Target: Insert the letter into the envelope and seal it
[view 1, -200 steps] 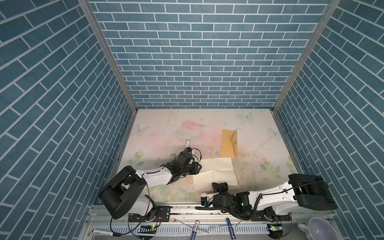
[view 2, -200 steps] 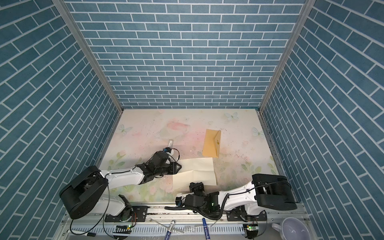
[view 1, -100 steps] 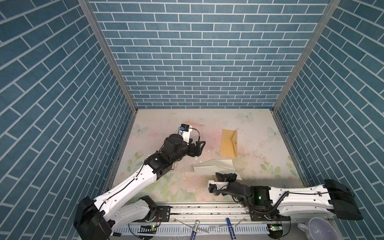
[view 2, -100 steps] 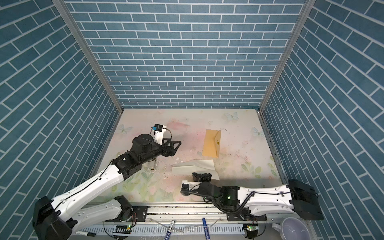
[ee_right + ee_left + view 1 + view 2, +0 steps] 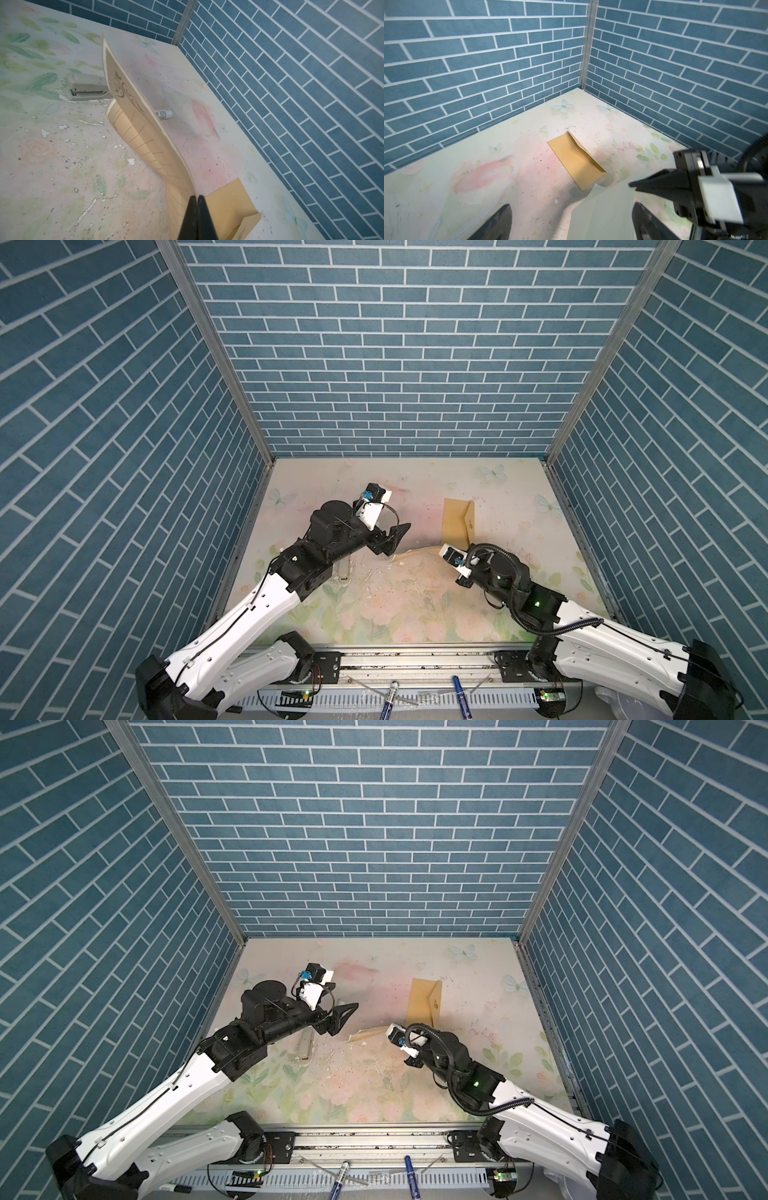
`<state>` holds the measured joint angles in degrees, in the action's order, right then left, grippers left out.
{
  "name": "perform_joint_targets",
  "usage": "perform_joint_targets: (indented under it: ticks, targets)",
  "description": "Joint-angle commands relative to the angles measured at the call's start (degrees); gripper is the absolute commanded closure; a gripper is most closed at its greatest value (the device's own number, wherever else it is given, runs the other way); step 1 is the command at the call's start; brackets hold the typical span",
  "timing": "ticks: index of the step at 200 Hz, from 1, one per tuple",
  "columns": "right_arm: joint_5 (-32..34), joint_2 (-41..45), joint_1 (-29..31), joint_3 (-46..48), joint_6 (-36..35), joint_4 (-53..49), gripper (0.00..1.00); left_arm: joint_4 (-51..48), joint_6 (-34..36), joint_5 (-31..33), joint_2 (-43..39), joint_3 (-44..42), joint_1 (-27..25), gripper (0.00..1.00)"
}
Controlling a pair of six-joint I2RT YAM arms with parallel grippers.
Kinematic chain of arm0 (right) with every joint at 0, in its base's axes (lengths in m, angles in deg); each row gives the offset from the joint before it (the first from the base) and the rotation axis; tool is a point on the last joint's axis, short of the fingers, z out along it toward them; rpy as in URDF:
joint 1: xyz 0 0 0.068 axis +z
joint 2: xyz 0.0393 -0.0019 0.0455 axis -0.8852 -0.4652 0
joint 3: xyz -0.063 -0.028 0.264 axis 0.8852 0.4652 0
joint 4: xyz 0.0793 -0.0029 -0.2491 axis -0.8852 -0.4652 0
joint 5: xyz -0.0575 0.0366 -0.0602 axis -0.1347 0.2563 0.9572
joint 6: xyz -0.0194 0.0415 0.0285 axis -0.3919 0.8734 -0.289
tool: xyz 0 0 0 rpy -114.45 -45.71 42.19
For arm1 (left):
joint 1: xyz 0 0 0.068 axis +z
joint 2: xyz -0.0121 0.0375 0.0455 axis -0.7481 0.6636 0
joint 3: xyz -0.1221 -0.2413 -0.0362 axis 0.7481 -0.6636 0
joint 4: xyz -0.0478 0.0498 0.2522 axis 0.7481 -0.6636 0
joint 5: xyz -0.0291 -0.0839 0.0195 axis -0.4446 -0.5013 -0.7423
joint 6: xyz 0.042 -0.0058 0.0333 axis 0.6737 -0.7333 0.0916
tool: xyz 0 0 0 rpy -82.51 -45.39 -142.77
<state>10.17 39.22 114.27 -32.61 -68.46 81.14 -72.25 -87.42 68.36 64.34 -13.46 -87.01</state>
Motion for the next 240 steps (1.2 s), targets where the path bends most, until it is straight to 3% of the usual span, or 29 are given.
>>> perform_joint_targets:
  ticks: [1, 52, 142, 176, 207, 240]
  targets:
    - [-9.18, -1.31, -4.42, -4.76, 3.99, -1.02, 1.00, 0.50, 6.21, -4.78, -1.53, -1.51, 0.27, 0.09]
    - [-16.85, -2.32, -9.22, -7.71, 4.92, -2.72, 1.00, 4.33, 12.40, -5.93, -3.65, -7.26, 0.27, 0.09]
    - [-21.86, -1.46, -9.77, -7.23, 3.59, -5.82, 1.00, 6.49, 19.65, -3.44, -1.63, -9.08, 0.28, 0.09]
    - [-23.35, -0.95, -9.80, -7.01, 3.71, -6.05, 1.00, 7.89, 22.11, -7.94, -0.86, -9.40, 0.27, 0.10]
    - [-24.13, -1.06, -9.80, -7.09, 3.68, -6.03, 1.00, 8.86, 24.10, -12.21, 0.88, -9.67, 0.27, 0.18]
    - [-24.61, -1.57, -9.76, -7.56, 3.76, -6.10, 1.00, 8.87, 24.64, -13.78, 2.66, -9.39, 0.25, 0.37]
